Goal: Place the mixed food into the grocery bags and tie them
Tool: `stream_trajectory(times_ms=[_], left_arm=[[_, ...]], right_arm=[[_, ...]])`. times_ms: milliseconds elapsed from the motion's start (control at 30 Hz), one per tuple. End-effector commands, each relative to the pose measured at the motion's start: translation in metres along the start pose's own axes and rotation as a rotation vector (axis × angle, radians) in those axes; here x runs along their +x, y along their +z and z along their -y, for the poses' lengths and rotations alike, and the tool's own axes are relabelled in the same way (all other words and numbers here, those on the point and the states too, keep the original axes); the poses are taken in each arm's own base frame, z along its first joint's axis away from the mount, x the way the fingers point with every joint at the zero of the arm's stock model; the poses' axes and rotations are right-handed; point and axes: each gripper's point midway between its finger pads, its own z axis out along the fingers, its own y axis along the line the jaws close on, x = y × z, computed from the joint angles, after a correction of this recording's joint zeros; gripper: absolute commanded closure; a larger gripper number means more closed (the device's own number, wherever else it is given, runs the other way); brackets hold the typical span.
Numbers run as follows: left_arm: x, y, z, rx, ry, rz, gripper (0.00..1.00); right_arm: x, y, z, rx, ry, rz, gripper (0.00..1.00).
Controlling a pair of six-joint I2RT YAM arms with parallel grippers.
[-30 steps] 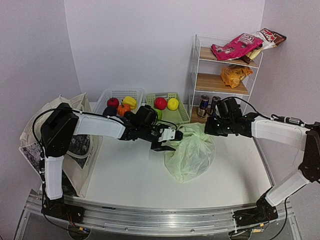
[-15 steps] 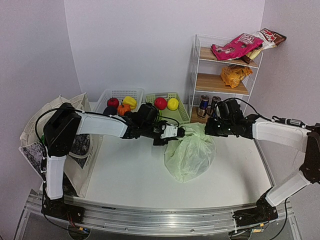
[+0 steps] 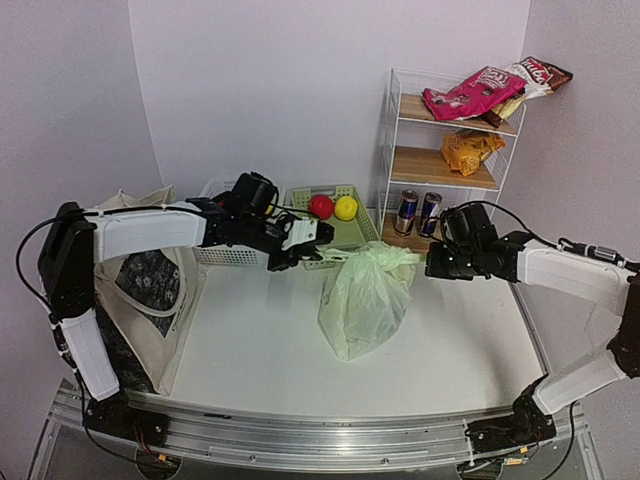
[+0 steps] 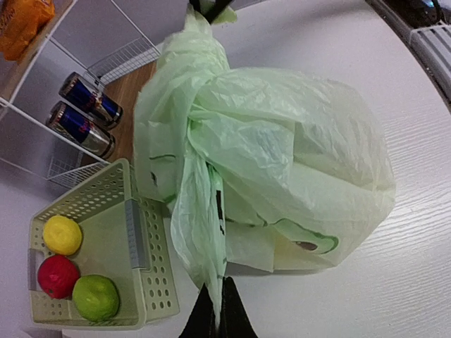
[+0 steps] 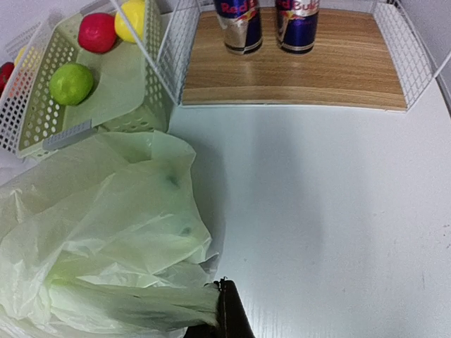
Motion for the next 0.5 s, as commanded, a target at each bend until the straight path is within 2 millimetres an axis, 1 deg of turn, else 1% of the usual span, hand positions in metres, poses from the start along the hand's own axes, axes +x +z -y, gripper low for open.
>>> stream_trajectory(times_ms=[0,133,233,300,367,400,467], left_arm=[[0.002,-0.039,0.026,0.044,-0.061,-0.040,1.00],[0.004,-0.053,0.035,0.030,-0.093,-0.051,1.00],[0.011,-0.069,0.037,0.026,-0.134,-0.077,1.00],[0.023,-0.080,0.043,0.025,-0.150,-0.108,1.00],[0.036,-0.088,0.046,0.003,-0.152,-0.136,1.00],[0.044,-0.091,0.046,-0.012,-0.160,-0.147,1.00],[0.056,-0.090,0.041,-0.042,-0.189,-0.163,1.00]], right_arm=[[0.008,0.004,0.012,0.060,0.026,-0.042,1.00],[0.009,0.002,-0.008,0.029,-0.033,-0.049,1.00],[0.013,-0.001,-0.012,0.020,-0.041,-0.075,1.00],[0.020,-0.002,-0.016,0.006,-0.045,-0.100,1.00],[0.029,0.000,-0.027,-0.025,-0.050,-0.133,1.00],[0.033,0.003,-0.033,-0.037,-0.058,-0.151,1.00],[0.033,0.012,-0.049,-0.067,-0.066,-0.176,1.00]])
